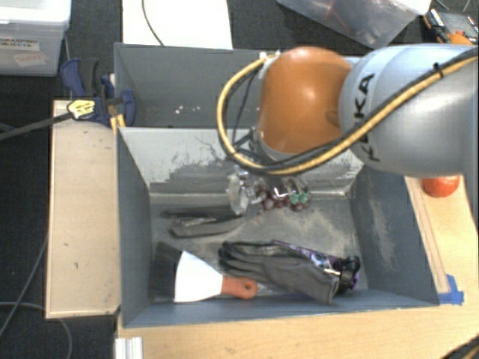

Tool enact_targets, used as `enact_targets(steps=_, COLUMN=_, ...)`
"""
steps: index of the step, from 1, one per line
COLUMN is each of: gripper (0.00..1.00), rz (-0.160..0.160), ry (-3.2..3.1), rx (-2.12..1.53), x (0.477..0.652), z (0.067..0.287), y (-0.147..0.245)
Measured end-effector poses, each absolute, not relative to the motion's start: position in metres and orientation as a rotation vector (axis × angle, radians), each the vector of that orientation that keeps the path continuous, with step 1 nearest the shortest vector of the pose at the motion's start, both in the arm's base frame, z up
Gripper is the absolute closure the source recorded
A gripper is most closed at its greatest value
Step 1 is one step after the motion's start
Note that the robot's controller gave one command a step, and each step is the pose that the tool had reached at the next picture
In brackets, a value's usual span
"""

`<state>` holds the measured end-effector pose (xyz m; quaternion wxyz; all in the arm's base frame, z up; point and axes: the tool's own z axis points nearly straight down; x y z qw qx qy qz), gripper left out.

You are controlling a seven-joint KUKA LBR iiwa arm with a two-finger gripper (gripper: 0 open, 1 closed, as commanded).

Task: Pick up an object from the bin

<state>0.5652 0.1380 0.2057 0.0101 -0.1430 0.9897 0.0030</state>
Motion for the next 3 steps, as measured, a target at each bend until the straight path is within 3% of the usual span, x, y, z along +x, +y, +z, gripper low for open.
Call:
enact_targets(steps=1, gripper=1.0, rz=0.009, ry=3.024, rx=-0.814, x=0.545, z=0.104, y=0.139)
enact_targets(steps=2, gripper=1.0, rz=0.009, ry=3.032, rx=-0.689, x=0.559, z=0.135, y=0.161)
enact_targets(steps=3, gripper=1.0, rz=0.008, ry=3.023, rx=-0.824, x=0.549, z=0.126, y=0.129)
